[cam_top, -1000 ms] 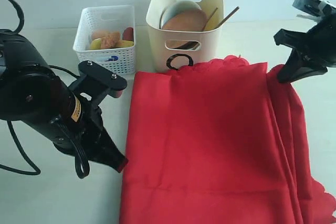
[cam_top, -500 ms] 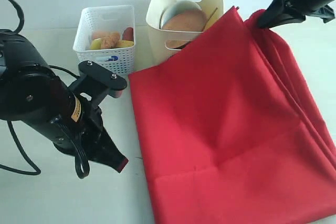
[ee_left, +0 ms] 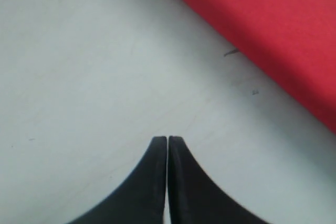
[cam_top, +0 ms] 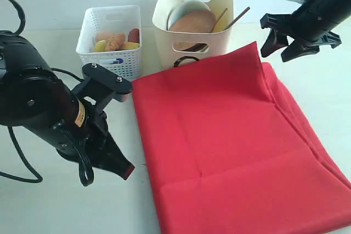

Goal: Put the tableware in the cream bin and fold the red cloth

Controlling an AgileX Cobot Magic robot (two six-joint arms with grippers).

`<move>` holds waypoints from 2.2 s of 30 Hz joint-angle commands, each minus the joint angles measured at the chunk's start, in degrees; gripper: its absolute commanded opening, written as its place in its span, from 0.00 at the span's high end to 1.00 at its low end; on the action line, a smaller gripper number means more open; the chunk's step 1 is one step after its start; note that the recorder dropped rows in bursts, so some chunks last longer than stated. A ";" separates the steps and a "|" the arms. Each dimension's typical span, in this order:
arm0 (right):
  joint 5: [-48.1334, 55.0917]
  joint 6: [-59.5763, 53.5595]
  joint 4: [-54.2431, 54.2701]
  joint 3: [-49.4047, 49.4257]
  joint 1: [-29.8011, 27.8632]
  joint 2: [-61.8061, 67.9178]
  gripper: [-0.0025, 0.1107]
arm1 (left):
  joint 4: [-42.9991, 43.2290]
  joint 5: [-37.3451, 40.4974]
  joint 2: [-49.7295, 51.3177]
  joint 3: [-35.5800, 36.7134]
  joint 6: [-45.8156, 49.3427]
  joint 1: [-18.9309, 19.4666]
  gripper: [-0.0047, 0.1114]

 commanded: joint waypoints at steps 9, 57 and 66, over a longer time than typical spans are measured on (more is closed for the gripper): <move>6.22 -3.67 -5.28 0.95 2.59 -21.13 0.98 | -1.25 -20.93 5.10 0.31 2.71 -4.07 0.96; -6.92 -21.64 11.80 32.20 23.68 -17.77 0.98 | 2.71 -12.43 13.86 6.31 16.87 -9.87 0.96; -11.32 -21.85 11.58 39.78 41.86 -15.07 0.98 | 2.70 -11.61 13.76 6.31 15.45 -8.37 0.96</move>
